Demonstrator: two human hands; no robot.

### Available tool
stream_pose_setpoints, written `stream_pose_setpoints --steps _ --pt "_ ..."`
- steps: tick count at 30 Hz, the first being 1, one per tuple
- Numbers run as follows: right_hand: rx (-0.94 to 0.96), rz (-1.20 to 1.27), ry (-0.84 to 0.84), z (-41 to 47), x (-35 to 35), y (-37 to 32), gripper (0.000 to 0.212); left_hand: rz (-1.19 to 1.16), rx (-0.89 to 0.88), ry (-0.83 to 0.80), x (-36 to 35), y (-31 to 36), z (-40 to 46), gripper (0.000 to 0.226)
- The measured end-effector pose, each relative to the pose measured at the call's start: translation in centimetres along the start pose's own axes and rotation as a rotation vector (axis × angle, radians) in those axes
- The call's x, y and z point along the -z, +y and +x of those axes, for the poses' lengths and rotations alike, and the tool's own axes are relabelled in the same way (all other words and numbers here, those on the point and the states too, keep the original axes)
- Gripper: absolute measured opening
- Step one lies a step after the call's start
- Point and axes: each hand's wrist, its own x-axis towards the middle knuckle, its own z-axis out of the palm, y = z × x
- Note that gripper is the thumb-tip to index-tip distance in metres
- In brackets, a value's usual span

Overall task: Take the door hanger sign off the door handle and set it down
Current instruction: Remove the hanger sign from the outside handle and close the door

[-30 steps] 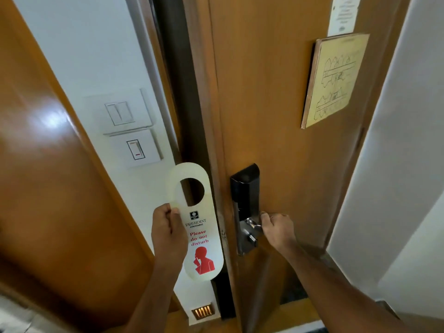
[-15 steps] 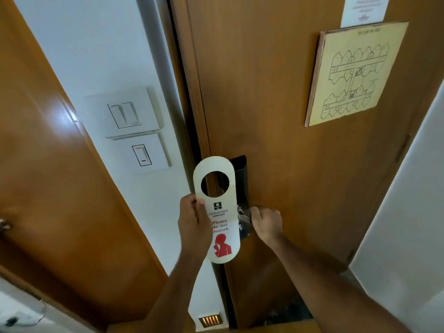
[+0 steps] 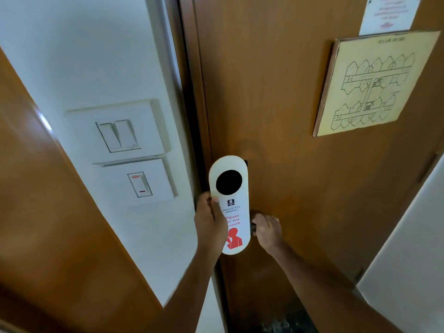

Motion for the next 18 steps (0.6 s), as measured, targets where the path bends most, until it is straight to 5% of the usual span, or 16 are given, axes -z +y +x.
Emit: stream_pose_setpoints --steps 18 --pt "0.041 -0.026 -0.151 6.5 -3.2 2.7 0.033 0.141 0.150 0.190 -4.0 -6.0 -2.1 0.016"
